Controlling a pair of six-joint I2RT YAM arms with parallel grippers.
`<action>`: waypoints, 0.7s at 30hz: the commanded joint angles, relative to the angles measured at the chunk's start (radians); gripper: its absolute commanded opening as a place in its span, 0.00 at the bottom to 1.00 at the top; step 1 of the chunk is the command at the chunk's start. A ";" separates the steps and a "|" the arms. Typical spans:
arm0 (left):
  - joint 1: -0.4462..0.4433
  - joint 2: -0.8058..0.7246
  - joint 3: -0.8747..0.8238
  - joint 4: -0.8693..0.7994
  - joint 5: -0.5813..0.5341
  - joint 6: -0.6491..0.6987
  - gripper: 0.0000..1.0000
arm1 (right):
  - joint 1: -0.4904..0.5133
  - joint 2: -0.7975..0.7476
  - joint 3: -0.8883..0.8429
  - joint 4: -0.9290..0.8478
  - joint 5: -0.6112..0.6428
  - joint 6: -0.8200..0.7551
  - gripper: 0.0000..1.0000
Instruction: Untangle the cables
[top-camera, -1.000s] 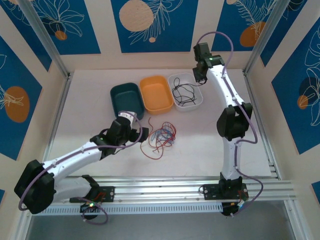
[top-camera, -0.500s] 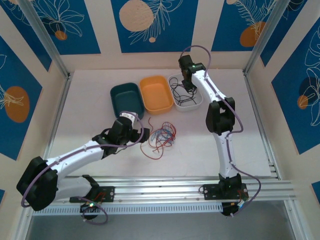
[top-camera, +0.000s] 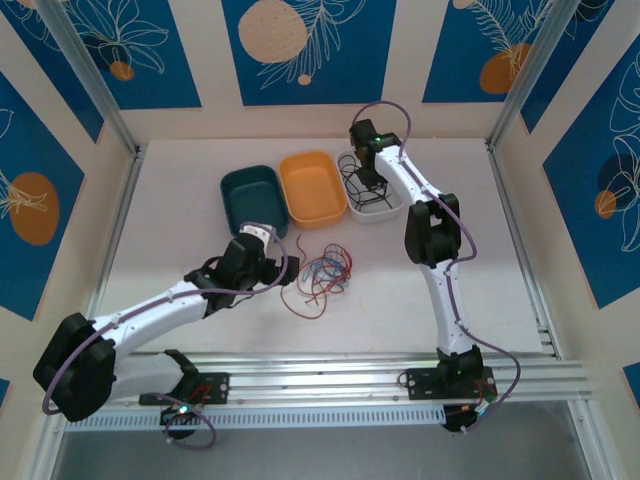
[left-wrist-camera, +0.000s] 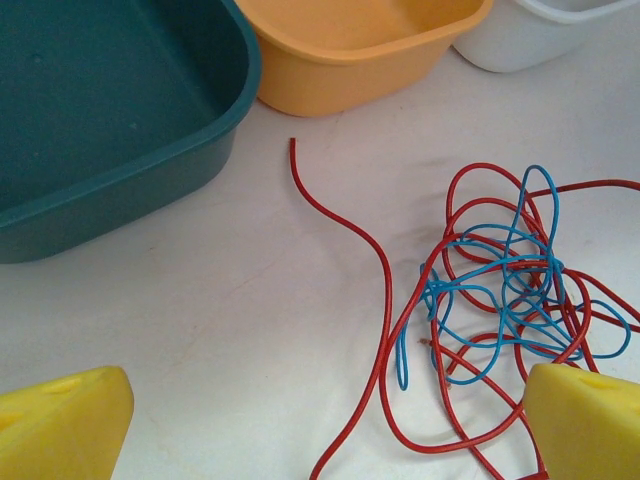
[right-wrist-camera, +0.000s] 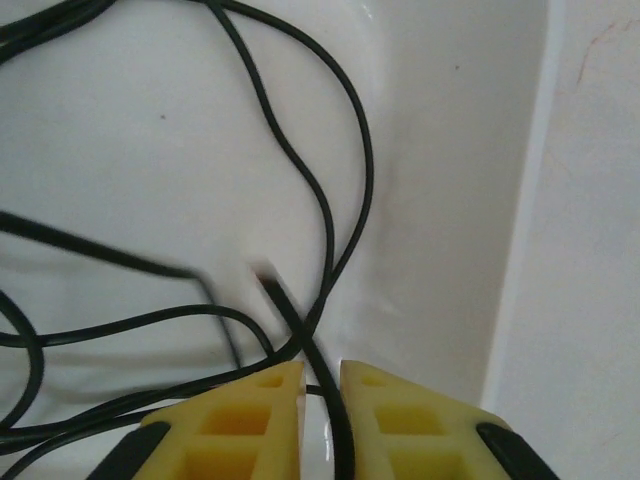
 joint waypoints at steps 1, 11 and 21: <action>-0.002 0.013 0.017 0.012 0.013 -0.012 1.00 | 0.009 -0.004 0.026 -0.022 -0.021 0.010 0.23; -0.003 0.013 0.013 0.013 0.016 -0.016 1.00 | 0.002 -0.114 -0.002 -0.059 -0.068 0.096 0.37; -0.003 0.013 0.010 0.021 0.017 -0.021 1.00 | -0.040 -0.262 -0.110 -0.034 -0.321 0.228 0.39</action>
